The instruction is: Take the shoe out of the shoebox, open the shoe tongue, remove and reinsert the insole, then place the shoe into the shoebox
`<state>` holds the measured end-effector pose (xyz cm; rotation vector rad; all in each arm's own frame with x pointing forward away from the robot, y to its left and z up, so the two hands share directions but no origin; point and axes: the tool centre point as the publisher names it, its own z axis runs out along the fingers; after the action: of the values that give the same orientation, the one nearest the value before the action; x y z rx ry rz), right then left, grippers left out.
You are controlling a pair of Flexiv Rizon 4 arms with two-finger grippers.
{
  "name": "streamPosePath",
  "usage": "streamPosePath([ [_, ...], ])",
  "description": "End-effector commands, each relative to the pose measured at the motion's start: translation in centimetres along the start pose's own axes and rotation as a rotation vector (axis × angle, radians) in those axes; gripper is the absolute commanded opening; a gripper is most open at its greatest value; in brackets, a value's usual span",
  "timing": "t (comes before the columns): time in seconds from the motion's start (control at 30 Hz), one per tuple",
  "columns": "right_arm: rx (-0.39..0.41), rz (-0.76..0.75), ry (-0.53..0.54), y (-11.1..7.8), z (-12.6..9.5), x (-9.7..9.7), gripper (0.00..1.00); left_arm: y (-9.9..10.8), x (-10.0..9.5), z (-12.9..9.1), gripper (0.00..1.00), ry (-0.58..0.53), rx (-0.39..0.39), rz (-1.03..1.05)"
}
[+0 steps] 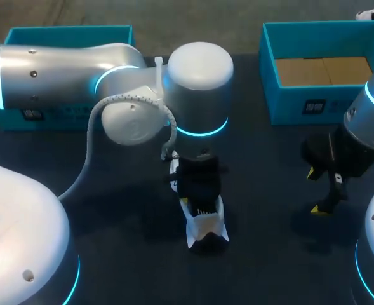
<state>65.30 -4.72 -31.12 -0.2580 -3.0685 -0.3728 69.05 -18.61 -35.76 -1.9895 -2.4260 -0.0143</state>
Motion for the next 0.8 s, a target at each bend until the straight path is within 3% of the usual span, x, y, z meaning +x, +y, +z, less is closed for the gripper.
streamPosePath([
  [0.03, 0.000, -0.001, -0.003, -0.1, 0.0, 0.1, 1.00, -0.5, 0.4, 0.0, 0.71, -0.004, -0.013, -0.001],
  [0.07, 0.000, -0.001, -0.003, -0.1, 0.0, 0.1, 1.00, -0.7, 0.4, 0.1, 0.84, 0.004, -0.026, -0.001],
  [0.17, 0.000, -0.001, -0.003, -0.1, 0.0, 0.1, 1.00, -0.9, 0.2, 0.4, 1.00, 0.016, -0.047, -0.004],
  [0.8, 0.000, -0.001, -0.003, -0.1, 0.0, 0.1, 1.00, 0.8, 0.1, 0.3, 1.00, -0.015, 0.006, -0.024],
])
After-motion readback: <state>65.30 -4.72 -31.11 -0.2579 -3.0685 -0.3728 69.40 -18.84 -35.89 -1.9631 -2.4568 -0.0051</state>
